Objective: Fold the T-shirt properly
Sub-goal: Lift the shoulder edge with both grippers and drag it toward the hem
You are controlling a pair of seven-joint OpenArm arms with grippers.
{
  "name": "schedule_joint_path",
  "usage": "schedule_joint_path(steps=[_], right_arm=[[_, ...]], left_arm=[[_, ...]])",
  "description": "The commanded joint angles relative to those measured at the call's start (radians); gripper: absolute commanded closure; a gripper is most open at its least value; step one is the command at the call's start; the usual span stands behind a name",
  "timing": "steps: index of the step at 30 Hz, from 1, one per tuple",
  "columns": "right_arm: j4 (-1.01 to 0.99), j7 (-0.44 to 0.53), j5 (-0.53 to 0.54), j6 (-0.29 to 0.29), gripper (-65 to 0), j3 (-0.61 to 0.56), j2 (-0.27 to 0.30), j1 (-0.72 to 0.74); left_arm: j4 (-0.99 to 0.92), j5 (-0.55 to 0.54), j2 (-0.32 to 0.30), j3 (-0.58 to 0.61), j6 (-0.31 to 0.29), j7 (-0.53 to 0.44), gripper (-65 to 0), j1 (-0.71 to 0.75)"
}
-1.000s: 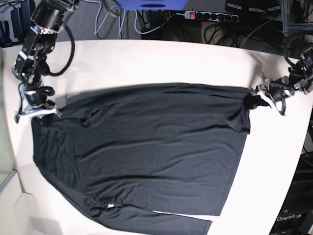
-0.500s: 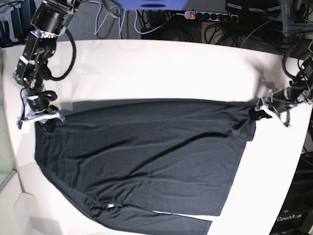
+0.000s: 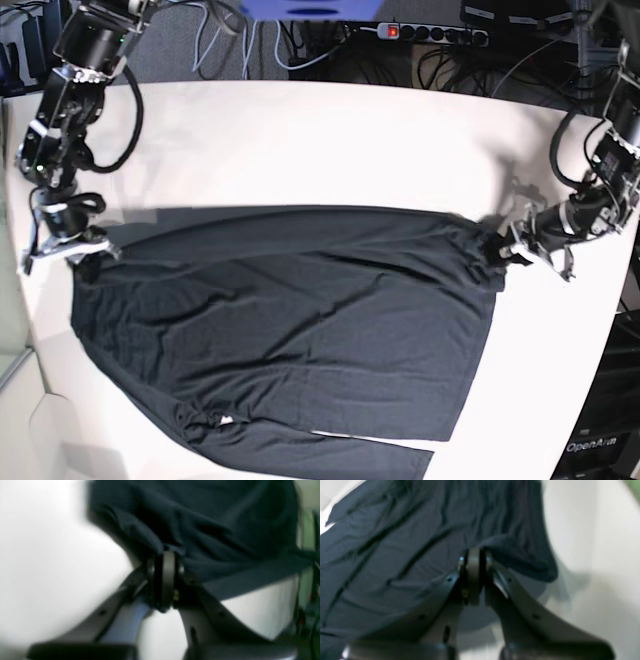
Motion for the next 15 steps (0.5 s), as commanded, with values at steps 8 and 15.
schedule_joint_path(steps=[8,15], right_arm=[[0.036,0.025,0.013,0.005,-0.2,0.002,0.027,0.045],[0.036,0.025,0.012,0.005,-0.2,0.000,0.029,0.061]], left_arm=[[0.009,-0.014,-0.021,-0.091,0.011,-0.005,0.0,-0.022],[0.009,-0.014,-0.020,-0.106,0.013,-0.005,0.0,-0.050]])
